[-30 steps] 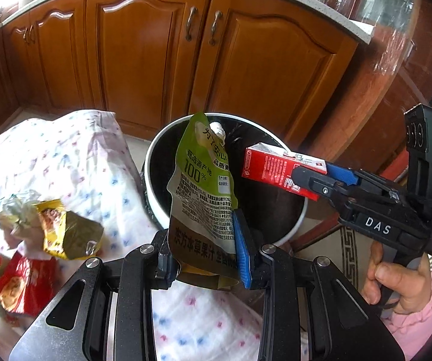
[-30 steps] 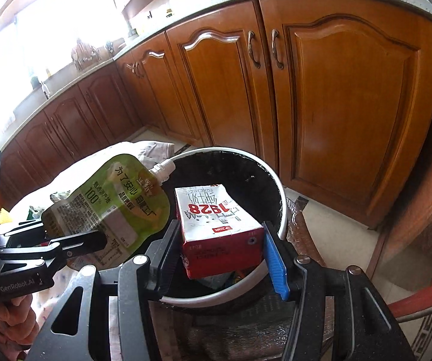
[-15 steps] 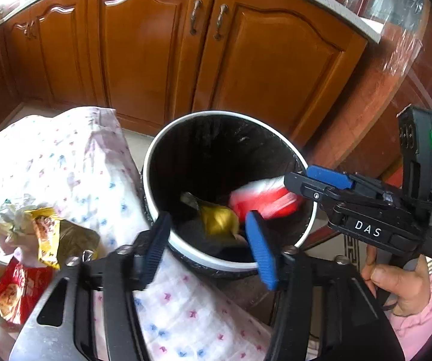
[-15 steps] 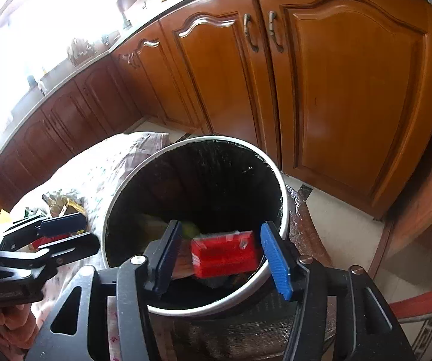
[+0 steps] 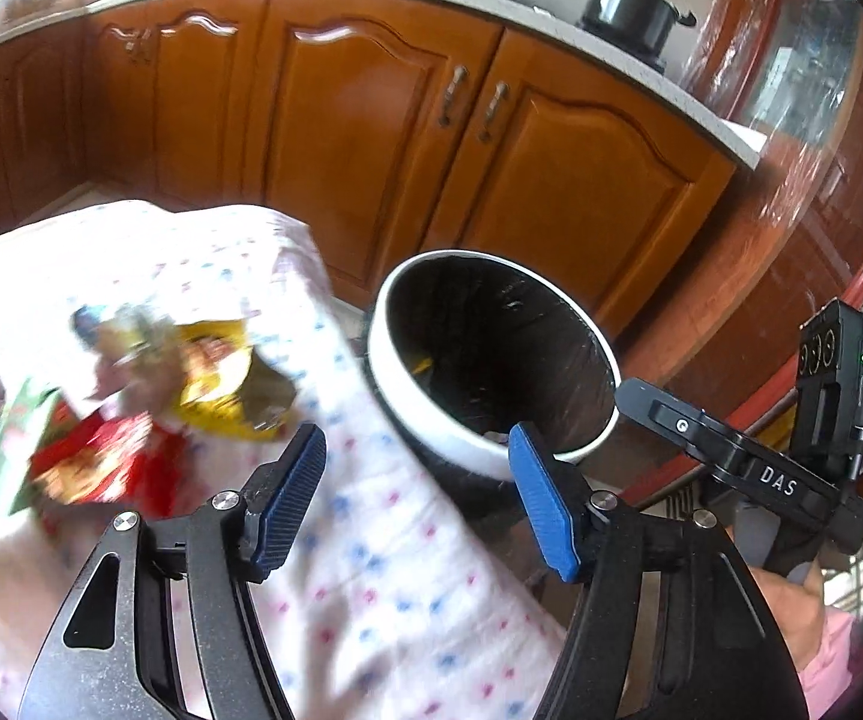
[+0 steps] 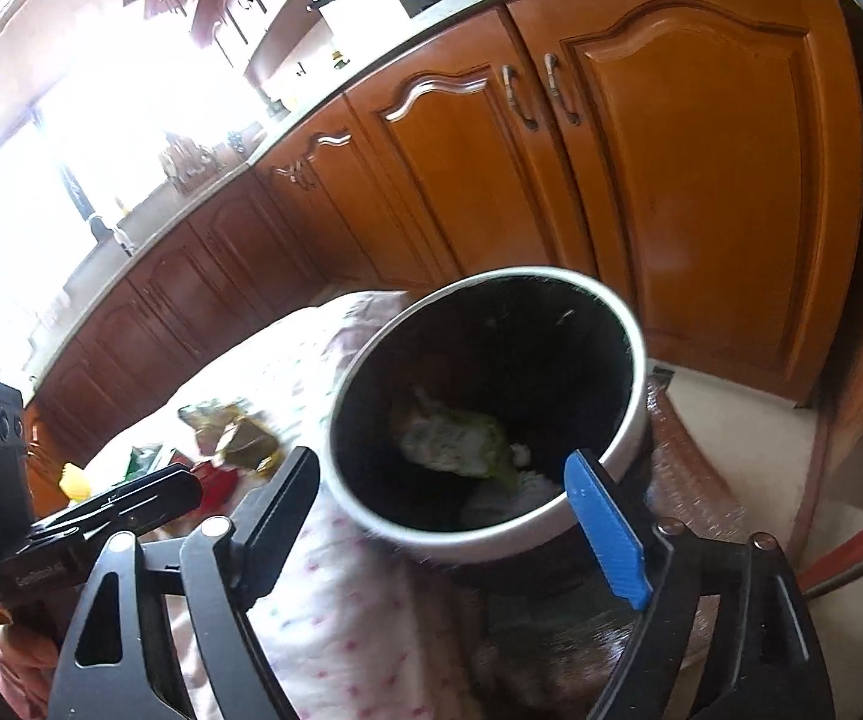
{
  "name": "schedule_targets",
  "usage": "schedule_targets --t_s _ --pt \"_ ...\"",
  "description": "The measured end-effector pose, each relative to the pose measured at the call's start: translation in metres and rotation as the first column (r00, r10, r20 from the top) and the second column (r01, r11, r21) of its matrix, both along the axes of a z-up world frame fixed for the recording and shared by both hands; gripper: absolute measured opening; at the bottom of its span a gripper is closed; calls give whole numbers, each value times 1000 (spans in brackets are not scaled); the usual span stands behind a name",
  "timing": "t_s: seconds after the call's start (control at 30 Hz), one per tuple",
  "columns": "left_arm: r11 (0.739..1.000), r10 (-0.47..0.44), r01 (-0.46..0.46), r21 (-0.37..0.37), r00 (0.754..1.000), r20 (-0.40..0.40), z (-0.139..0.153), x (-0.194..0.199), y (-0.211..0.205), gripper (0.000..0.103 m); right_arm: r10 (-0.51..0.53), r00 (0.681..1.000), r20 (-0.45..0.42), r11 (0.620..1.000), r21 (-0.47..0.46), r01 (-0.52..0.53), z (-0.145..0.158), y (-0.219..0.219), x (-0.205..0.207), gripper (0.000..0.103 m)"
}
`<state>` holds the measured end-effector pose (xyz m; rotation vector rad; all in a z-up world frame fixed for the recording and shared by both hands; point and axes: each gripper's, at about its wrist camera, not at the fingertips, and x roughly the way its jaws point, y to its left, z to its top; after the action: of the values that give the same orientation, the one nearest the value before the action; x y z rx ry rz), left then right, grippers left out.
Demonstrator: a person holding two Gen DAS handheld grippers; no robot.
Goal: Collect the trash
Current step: 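Move both open tools back toward the remaining trash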
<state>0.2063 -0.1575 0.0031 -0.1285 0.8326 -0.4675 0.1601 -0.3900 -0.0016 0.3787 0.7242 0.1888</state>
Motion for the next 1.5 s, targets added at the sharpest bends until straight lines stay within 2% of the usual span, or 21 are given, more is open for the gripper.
schedule_targets --t_s 0.37,0.7,1.13,1.4,1.5 --pt "993 116 -115 -39 993 26 -1 -47 78 65 85 996 -19 995 50 -84 -15 56 -25 88" --pt "968 237 -234 -88 971 20 -7 -80 144 65 180 983 -32 983 55 -178 -21 109 -40 88" --pt "928 364 -363 -80 932 -10 -25 -92 205 65 285 958 -36 959 24 -284 -25 170 -45 88" --pt "914 401 -402 -55 916 -30 -36 -82 224 65 289 957 -28 957 -6 -289 -25 188 -22 87" --pt "912 407 -408 -46 913 -42 -41 -73 227 65 282 959 -25 959 -18 -283 -25 193 -10 82"
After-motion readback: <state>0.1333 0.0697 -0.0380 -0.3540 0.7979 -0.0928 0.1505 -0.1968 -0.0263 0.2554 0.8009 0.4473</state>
